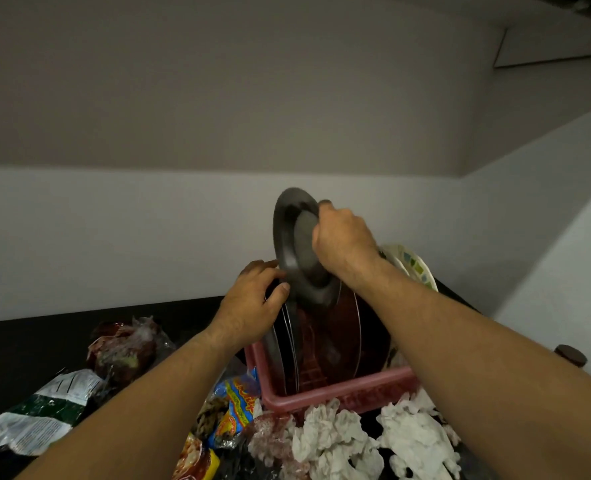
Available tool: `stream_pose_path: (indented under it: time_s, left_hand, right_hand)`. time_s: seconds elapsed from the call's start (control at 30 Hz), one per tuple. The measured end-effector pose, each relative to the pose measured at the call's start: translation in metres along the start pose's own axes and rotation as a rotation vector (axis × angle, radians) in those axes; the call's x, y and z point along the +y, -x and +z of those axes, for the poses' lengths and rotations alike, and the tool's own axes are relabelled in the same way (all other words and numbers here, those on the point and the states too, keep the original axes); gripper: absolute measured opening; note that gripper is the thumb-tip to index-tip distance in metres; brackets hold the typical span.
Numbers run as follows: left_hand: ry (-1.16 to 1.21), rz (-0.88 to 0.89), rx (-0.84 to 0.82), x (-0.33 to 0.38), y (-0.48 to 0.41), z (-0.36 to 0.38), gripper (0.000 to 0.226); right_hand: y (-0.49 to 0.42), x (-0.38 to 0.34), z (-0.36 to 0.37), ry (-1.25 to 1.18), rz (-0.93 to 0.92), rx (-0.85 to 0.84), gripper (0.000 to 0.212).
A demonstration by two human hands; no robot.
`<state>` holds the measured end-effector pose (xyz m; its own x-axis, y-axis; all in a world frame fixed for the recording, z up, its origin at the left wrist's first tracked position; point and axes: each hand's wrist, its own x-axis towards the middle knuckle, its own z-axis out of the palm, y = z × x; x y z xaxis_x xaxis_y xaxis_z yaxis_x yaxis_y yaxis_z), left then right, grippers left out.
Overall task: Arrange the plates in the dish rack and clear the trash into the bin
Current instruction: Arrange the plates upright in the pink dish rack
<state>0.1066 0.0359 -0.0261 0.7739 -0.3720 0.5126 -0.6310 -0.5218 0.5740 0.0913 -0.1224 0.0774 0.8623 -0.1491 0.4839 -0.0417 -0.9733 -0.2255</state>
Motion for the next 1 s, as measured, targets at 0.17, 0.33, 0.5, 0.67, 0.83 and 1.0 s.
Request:
stream_pose_path:
  time_s: [0.17, 0.33, 0.5, 0.67, 0.83, 1.0]
  left_hand:
    - [-0.021, -0.036, -0.021, 0.001, 0.001, -0.001, 0.035]
    - [-0.024, -0.037, -0.023, 0.001, 0.001, -0.001, 0.035]
    - [-0.018, -0.031, -0.021, -0.002, 0.0, 0.0, 0.034]
    - [-0.02, -0.035, -0.032, -0.004, 0.0, 0.0, 0.034]
    - [-0.038, -0.038, -0.037, -0.003, 0.0, 0.0, 0.034]
    - [-0.034, -0.05, -0.031, -0.001, 0.0, 0.0, 0.034]
  right_hand:
    - [0.008, -0.004, 0.006, 0.083, 0.043, -0.001, 0.028]
    - [0.029, 0.005, 0.031, 0.075, 0.04, -0.037, 0.021]
    - [0.047, 0.012, 0.049, 0.071, 0.05, -0.091, 0.019]
    - [0.063, 0.019, 0.059, 0.053, 0.052, -0.164, 0.023]
    - [0.08, 0.026, 0.063, 0.015, 0.071, -0.222, 0.026]
    - [0.091, 0.038, 0.066, -0.053, 0.101, -0.236, 0.043]
